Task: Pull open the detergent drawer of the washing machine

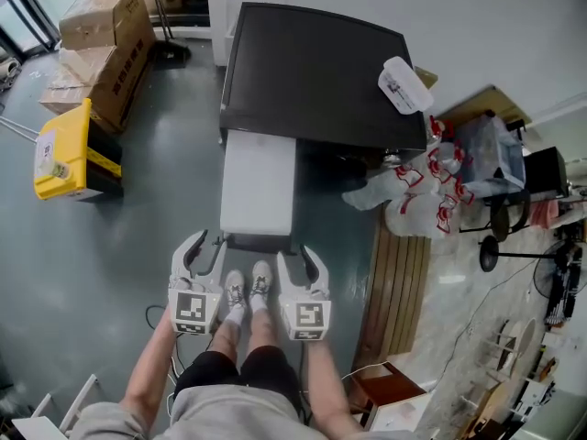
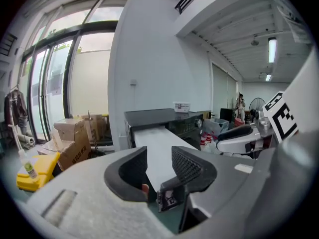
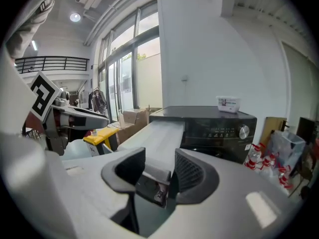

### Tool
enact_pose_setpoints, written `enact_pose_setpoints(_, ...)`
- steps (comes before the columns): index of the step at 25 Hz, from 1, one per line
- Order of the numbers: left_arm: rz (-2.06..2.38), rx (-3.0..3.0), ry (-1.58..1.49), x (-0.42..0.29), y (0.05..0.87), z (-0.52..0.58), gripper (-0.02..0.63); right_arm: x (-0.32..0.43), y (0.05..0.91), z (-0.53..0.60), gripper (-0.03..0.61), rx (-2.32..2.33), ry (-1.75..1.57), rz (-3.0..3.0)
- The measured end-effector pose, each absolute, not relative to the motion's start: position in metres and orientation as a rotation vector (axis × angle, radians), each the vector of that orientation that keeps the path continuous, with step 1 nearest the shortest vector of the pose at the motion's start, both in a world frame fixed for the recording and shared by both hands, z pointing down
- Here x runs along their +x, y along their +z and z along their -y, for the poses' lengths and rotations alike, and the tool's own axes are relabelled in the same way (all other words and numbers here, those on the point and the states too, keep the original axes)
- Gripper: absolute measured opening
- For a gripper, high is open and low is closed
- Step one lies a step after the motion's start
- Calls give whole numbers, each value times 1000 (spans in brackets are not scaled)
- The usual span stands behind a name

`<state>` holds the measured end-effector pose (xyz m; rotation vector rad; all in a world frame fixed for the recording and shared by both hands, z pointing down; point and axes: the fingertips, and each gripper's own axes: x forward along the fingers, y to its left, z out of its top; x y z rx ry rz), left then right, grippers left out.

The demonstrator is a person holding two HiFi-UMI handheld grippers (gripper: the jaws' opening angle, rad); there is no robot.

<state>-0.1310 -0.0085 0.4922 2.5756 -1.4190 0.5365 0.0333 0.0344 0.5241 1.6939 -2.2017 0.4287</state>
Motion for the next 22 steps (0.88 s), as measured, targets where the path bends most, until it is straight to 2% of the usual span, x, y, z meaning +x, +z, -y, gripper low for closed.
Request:
enact_pose_setpoints(17, 1507, 2740, 274, -124, 349, 26, 152, 38, 367, -2, 186, 1858, 64, 2247)
enact_pose_setpoints(22, 1539, 2763, 227, -128, 323, 19, 125, 36, 335, -10, 166, 1898, -27, 2263)
